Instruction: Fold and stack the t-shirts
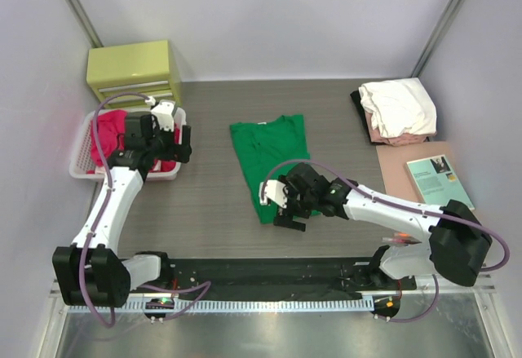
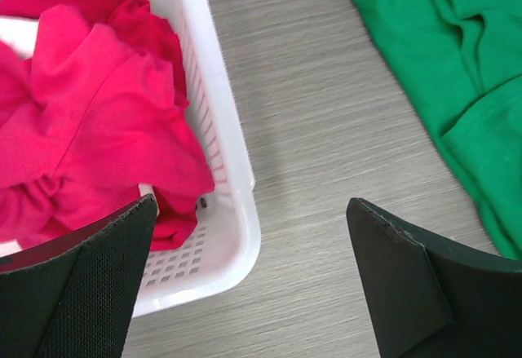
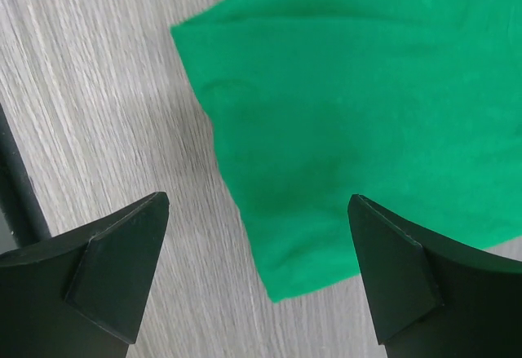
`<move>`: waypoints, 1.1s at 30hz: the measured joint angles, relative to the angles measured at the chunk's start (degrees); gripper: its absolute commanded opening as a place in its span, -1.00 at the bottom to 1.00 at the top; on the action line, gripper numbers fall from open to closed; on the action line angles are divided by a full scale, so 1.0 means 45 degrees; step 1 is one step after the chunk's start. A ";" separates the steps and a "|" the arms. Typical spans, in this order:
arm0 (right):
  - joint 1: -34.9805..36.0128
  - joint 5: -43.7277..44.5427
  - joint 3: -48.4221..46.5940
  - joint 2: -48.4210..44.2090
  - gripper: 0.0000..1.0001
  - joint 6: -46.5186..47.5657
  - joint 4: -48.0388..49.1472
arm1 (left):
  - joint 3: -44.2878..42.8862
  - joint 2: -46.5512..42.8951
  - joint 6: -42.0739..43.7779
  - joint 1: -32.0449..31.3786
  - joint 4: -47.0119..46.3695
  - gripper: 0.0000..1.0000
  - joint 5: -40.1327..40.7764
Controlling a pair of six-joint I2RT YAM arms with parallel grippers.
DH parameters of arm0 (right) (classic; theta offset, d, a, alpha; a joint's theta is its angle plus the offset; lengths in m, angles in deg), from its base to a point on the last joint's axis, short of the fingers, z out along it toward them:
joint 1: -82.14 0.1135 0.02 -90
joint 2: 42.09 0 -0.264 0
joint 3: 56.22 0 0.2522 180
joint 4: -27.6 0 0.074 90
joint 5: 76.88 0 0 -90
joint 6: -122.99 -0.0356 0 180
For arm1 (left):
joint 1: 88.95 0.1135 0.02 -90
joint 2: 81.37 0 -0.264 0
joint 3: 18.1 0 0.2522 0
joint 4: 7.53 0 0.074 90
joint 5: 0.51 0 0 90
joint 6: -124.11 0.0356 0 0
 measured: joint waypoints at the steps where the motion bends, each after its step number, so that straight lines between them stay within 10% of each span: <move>1: 0.0345 0.0272 -0.0019 0.0049 0.96 0.0053 0.0102 | 0.0165 -0.0097 0.0039 0.0092 -0.0029 1.00 0.0044; 24: 0.1234 0.2506 0.0641 0.1608 0.94 0.1248 0.1768 | 0.0675 -0.1185 0.0034 0.1530 -0.0165 0.99 -0.0102; 27: 0.1239 0.2312 0.0714 0.1535 0.65 0.1122 0.1768 | 0.0675 -0.1185 0.0034 0.1554 -0.0165 1.00 -0.0141; 28: 0.1243 0.2244 0.0758 0.1511 0.09 0.1064 0.1768 | 0.0675 -0.1185 0.0034 0.1559 -0.0165 0.99 -0.0151; 33: 0.1258 0.2045 0.0835 0.1520 -0.97 0.0787 0.1836 | 0.0675 -0.1107 0.0034 0.1700 -0.0170 1.00 -0.0170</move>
